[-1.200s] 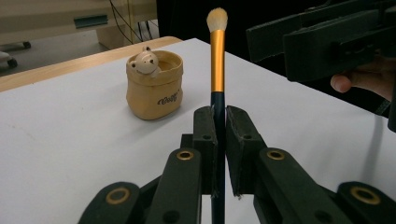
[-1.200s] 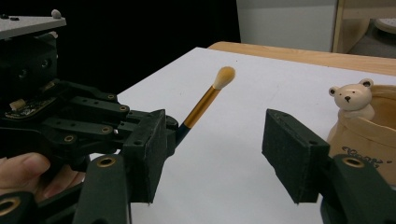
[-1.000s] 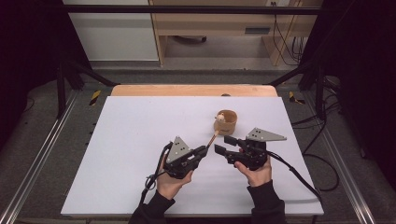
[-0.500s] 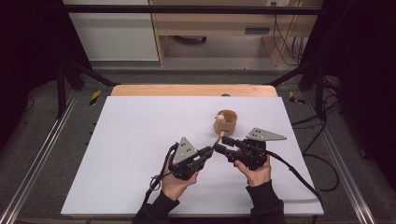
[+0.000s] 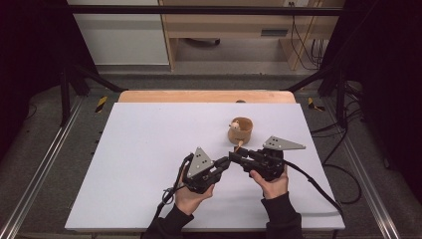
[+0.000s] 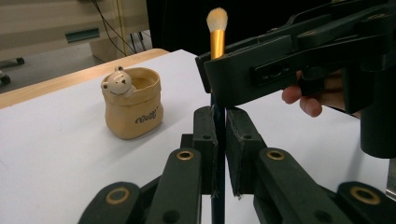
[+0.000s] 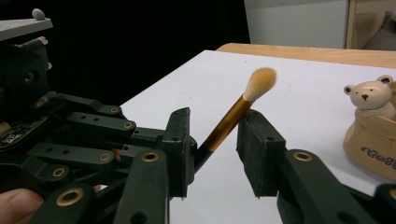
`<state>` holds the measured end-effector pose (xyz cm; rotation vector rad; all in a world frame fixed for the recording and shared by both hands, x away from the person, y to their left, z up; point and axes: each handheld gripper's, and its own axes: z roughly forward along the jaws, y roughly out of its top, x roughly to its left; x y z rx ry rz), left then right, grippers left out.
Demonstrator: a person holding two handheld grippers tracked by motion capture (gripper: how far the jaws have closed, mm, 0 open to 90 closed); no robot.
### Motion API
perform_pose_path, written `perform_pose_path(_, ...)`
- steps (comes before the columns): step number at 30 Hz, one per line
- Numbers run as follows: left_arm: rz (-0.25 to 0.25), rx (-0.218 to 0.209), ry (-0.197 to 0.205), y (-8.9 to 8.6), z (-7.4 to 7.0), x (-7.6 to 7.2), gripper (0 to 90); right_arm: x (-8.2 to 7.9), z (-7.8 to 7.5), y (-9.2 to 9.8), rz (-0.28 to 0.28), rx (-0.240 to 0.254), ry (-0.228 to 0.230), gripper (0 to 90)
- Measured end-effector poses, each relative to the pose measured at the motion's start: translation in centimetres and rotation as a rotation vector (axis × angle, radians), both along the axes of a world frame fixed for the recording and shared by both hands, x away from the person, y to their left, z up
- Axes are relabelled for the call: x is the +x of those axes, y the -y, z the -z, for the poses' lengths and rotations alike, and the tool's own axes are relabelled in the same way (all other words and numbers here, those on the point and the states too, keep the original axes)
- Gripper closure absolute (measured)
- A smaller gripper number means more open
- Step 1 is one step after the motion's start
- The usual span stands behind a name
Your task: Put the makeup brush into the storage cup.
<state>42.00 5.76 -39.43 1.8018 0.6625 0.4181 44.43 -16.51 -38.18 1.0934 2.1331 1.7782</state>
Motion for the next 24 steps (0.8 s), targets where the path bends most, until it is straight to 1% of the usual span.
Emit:
perform_pose_path(6,-0.001,0.001,0.003,0.13,0.02,-0.08,82.6,-0.02,0.0,0.0,0.001,0.011,0.004,70.7)
perform_pose_path(11,-0.003,0.0,0.007,0.24,0.04,-0.08,82.5,-0.09,-0.04,0.03,-0.006,0.024,0.0,79.1)
perform_pose_path(12,-0.002,-0.001,0.007,0.28,0.06,-0.08,82.6,-0.09,-0.03,0.06,-0.011,0.029,0.003,81.0)
perform_pose_path(14,-0.004,0.003,0.006,0.35,0.09,-0.09,82.6,-0.16,-0.04,0.0,-0.025,0.044,-0.005,83.4)
perform_pose_path(17,0.0,0.001,0.005,0.36,0.09,-0.08,82.5,-0.16,0.0,0.04,-0.027,0.041,0.004,83.9)
perform_pose_path(24,0.009,0.013,-0.011,0.41,0.07,0.14,82.2,-0.19,0.01,0.01,-0.025,0.03,0.003,84.1)
